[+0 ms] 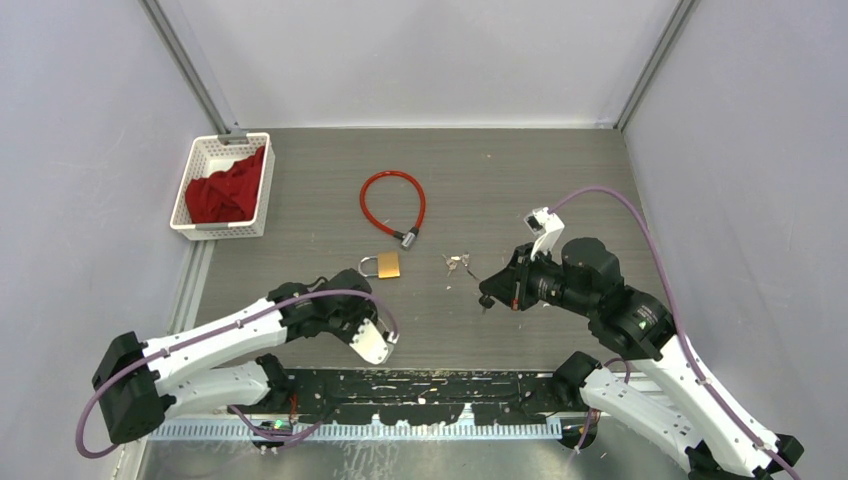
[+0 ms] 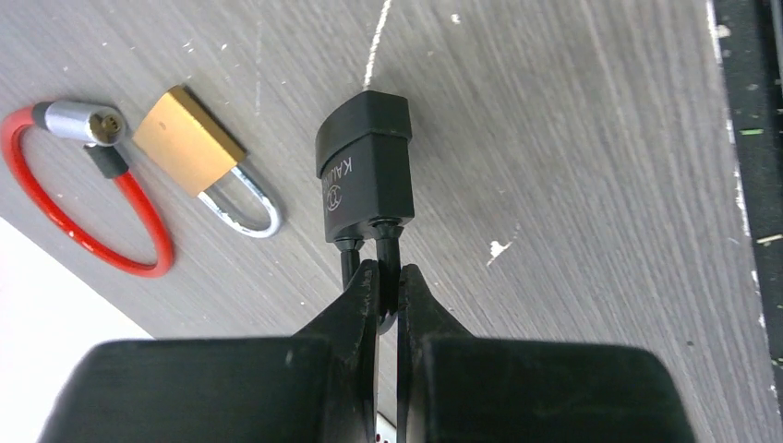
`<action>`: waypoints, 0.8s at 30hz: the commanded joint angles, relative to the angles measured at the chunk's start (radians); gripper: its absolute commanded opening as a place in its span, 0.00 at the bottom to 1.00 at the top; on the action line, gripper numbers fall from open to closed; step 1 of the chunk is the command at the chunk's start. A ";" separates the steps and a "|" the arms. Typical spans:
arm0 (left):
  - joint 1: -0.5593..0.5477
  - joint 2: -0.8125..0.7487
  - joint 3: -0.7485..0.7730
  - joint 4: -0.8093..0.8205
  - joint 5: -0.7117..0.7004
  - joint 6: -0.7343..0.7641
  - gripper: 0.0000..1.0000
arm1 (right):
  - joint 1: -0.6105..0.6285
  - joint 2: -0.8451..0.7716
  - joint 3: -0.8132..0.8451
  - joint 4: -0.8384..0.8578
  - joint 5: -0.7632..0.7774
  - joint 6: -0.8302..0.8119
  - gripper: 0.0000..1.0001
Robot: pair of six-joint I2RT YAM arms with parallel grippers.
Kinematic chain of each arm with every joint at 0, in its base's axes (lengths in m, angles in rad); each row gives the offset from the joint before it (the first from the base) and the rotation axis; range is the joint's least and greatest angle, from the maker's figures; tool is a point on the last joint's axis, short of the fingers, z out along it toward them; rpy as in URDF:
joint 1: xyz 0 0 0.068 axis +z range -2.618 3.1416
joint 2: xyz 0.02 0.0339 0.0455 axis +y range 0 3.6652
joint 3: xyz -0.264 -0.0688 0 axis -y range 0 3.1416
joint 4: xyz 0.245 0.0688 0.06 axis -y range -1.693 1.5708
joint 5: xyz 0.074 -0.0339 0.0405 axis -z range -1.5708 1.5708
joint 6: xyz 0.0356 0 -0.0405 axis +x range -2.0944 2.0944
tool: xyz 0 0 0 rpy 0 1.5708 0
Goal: Unlock with the key
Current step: Adjust the lock at the center of the board.
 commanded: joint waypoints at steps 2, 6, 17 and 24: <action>-0.057 -0.014 0.012 0.026 -0.084 -0.035 0.00 | 0.002 -0.022 -0.005 0.074 -0.020 0.026 0.01; -0.108 0.028 0.032 0.052 -0.125 -0.039 0.00 | 0.001 -0.032 -0.007 0.072 -0.020 0.027 0.01; -0.257 0.251 0.164 0.051 -0.325 -0.101 0.08 | 0.001 -0.050 -0.020 0.070 -0.022 0.026 0.01; -0.299 0.322 0.239 0.004 -0.391 -0.122 0.15 | 0.001 -0.063 -0.019 0.062 -0.024 0.020 0.01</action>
